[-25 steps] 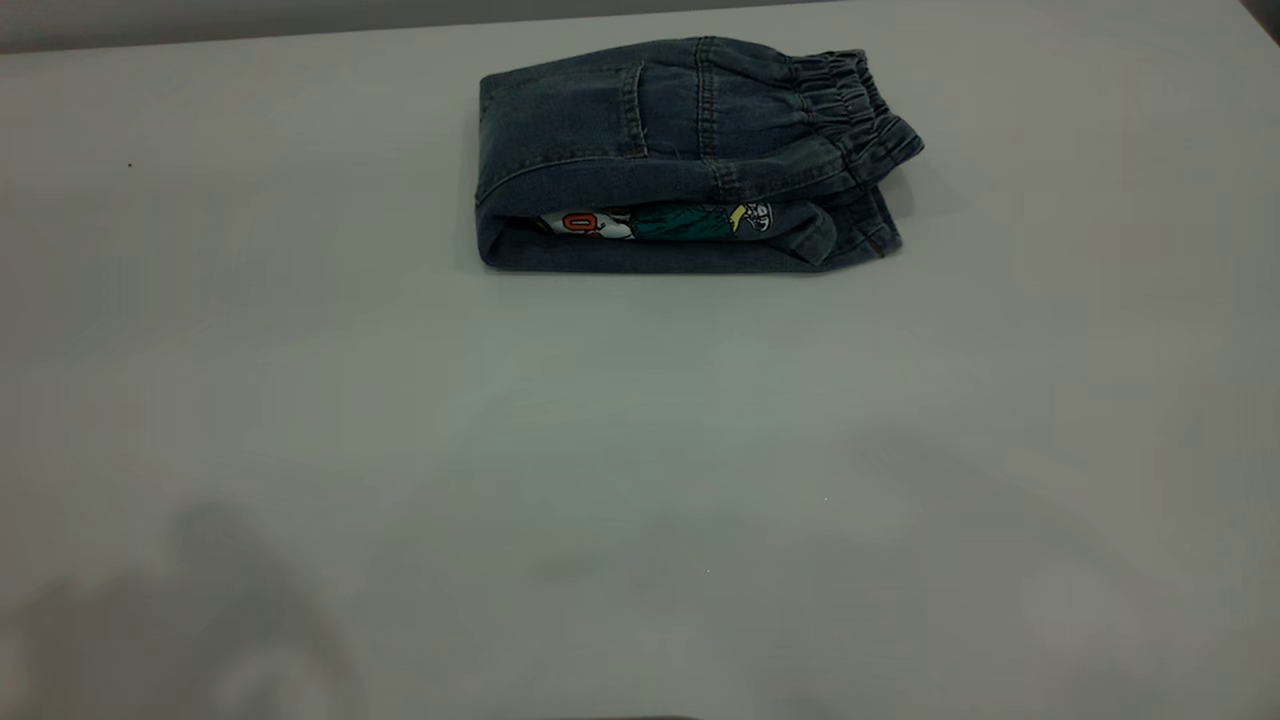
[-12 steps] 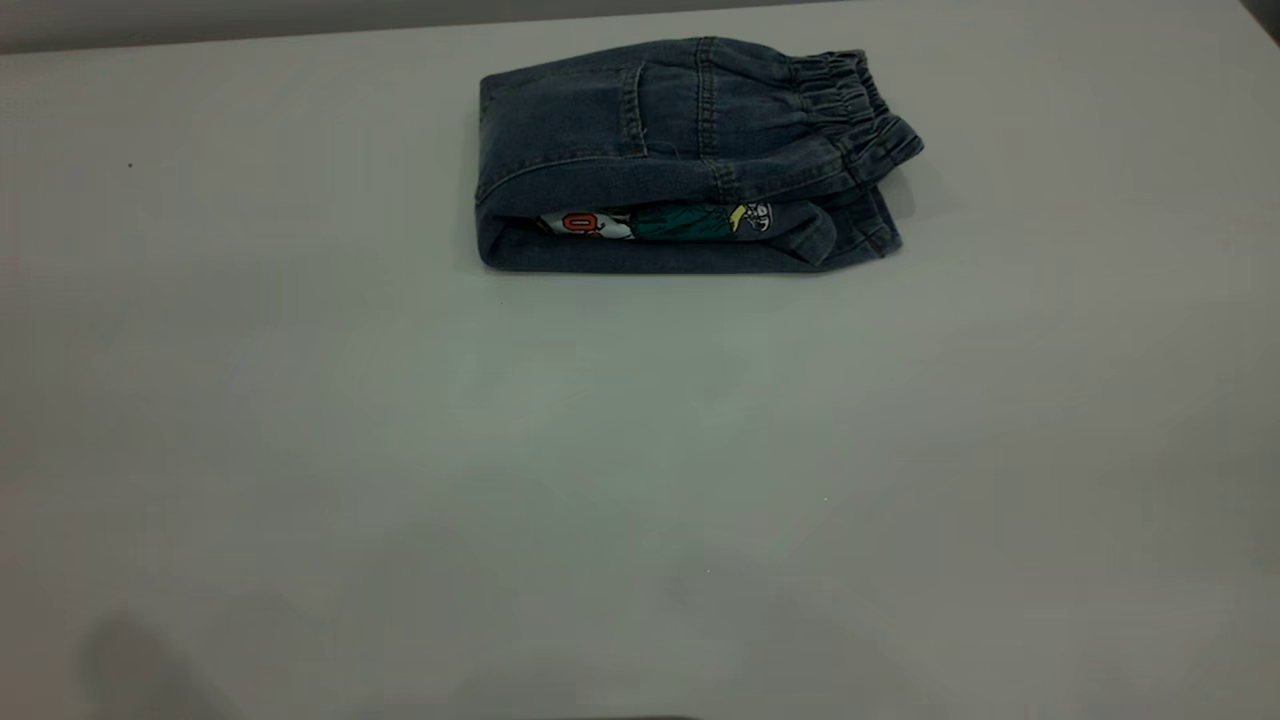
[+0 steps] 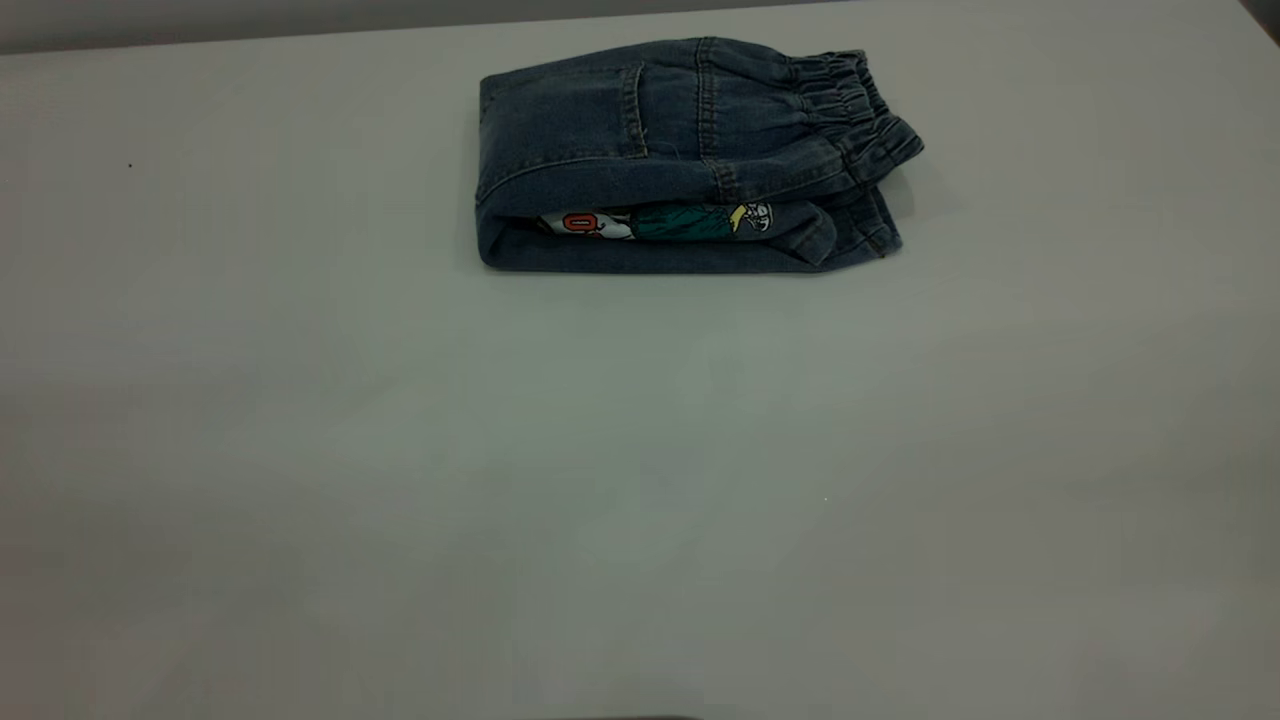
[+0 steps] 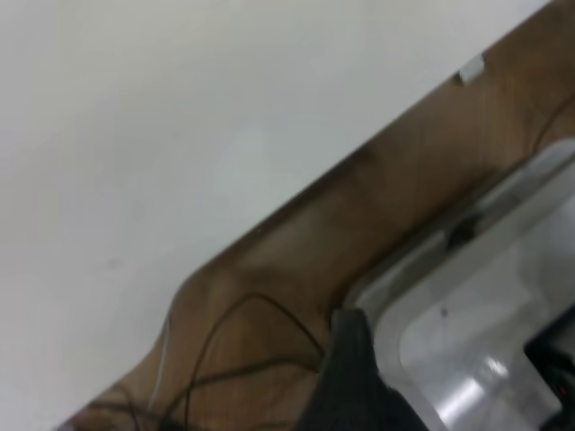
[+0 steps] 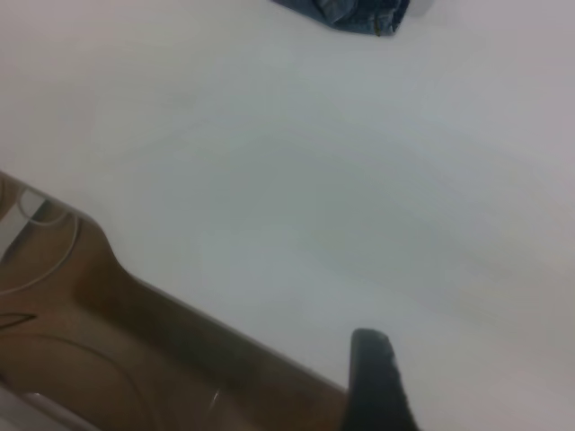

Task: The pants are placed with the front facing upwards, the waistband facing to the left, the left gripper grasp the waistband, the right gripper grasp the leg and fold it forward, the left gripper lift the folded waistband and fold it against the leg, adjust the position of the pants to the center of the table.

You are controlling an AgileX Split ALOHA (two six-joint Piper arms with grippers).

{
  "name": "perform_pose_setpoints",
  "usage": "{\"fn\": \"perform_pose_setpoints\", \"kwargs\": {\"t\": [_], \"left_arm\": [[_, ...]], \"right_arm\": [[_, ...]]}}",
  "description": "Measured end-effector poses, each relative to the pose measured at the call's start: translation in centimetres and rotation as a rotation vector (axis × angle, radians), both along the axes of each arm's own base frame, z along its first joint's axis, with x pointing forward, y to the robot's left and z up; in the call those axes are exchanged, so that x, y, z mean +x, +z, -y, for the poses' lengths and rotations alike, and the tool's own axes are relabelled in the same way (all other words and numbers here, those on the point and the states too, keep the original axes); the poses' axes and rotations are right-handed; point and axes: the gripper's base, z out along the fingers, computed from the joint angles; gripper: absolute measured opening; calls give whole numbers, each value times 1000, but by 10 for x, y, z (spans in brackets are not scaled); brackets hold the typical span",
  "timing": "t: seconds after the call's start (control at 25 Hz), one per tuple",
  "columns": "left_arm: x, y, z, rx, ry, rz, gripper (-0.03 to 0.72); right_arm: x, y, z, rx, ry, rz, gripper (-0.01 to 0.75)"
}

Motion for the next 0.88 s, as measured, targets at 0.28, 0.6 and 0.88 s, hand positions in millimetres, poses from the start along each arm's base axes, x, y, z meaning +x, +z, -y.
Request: {"fn": "perform_pose_setpoints", "kwargs": {"t": [0.28,0.6,0.88], "left_arm": [[-17,-2,-9,-59,59,85,570],[-25,0,-13,-86,64,136,570],[-25,0,-13,-86,64,136,570]], "right_arm": [[0,0,0,2,1,-1,421],[0,0,0,2,2,-1,421],[1,0,3,11,-230,0,421]]}}
